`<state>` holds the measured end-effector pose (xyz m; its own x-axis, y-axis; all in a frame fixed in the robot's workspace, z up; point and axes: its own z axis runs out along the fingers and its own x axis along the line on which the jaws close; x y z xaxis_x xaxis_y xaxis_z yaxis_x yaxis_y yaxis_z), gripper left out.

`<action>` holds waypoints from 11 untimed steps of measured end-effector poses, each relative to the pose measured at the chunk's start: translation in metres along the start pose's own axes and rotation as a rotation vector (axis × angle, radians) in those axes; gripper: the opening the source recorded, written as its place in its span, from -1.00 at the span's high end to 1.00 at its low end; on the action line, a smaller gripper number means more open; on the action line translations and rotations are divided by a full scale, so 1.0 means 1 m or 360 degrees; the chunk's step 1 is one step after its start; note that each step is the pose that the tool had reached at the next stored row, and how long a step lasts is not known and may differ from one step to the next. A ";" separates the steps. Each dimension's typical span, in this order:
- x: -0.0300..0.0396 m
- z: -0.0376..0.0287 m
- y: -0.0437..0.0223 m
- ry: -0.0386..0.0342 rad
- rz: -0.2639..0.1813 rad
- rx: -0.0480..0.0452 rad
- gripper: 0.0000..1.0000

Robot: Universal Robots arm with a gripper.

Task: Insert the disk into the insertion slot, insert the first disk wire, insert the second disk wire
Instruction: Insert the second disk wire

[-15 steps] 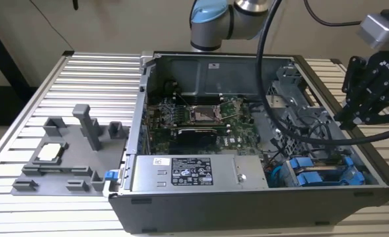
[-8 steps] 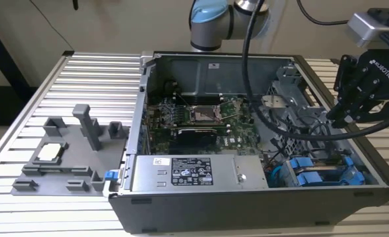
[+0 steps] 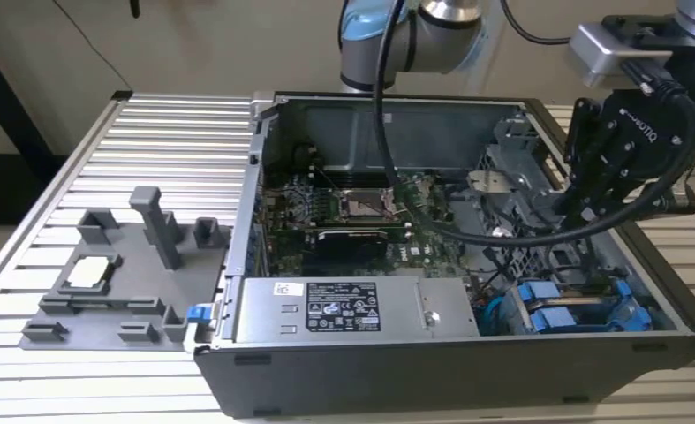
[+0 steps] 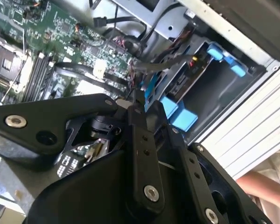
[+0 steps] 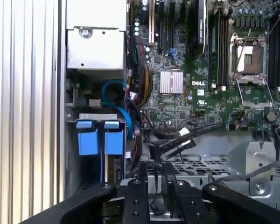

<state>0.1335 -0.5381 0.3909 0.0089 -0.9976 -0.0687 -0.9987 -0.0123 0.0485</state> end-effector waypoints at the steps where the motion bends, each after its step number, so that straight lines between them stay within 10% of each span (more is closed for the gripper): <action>1: 0.0000 0.0003 0.0036 0.0000 0.0000 0.0004 0.46; 11: -0.0001 0.0018 0.0115 0.0005 -0.0005 0.0017 0.46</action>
<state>0.1219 -0.5380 0.3897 0.0123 -0.9978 -0.0656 -0.9992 -0.0148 0.0375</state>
